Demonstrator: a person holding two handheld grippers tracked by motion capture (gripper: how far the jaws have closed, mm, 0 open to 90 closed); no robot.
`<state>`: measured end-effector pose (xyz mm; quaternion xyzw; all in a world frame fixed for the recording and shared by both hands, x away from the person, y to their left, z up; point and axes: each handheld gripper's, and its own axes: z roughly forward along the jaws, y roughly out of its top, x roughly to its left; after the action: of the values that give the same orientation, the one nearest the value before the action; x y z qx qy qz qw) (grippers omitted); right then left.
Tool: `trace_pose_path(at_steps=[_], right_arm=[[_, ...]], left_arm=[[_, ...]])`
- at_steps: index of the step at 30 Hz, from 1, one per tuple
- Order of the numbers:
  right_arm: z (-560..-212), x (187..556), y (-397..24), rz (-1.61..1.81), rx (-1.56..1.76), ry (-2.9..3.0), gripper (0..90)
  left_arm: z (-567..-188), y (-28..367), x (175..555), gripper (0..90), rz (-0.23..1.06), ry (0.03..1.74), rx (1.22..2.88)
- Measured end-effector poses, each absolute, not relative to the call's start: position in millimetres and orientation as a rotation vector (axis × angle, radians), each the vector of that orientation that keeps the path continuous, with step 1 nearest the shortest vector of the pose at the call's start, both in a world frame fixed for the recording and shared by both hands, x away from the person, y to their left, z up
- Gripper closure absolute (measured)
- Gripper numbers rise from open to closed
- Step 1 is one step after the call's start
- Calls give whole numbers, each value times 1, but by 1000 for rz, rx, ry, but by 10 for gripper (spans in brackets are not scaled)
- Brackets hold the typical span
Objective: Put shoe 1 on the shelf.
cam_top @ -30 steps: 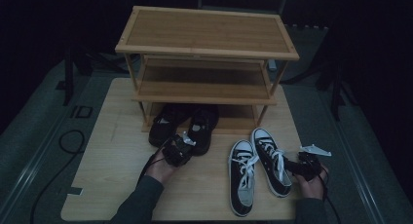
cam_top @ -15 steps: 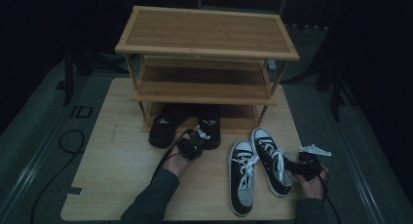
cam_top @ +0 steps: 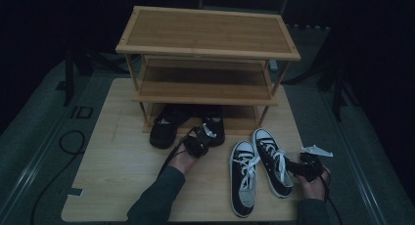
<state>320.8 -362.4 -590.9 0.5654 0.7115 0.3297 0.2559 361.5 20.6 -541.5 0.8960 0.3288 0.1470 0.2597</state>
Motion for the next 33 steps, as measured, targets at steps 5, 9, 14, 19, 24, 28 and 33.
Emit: trace_pose_path(at_steps=[5, 9, 14, 19, 24, 28, 33], right_arm=[[-591, 321, -362, 895, 1535, 1931, 223], [-591, 321, -362, 895, 1535, 1931, 222], [-591, 321, -362, 895, 1535, 1931, 223], [-591, 321, -362, 894, 1536, 1931, 223], [-591, 321, -362, 894, 1536, 1931, 223], [-591, 321, -362, 895, 1535, 1931, 223], [-591, 321, -362, 895, 1535, 1931, 223]], left_arm=[[-544, 1, 360, 900, 401, 807, 2468], [-546, -1, 367, 900, 425, 834, 2470], [-545, -2, 380, 900, 488, 899, 2485], [-545, 2, 389, 900, 485, 954, 2464], [-545, 6, 389, 900, 474, 965, 2455], [-546, 15, 389, 892, 413, 987, 2427], [-547, 30, 386, 900, 396, 973, 2413]])
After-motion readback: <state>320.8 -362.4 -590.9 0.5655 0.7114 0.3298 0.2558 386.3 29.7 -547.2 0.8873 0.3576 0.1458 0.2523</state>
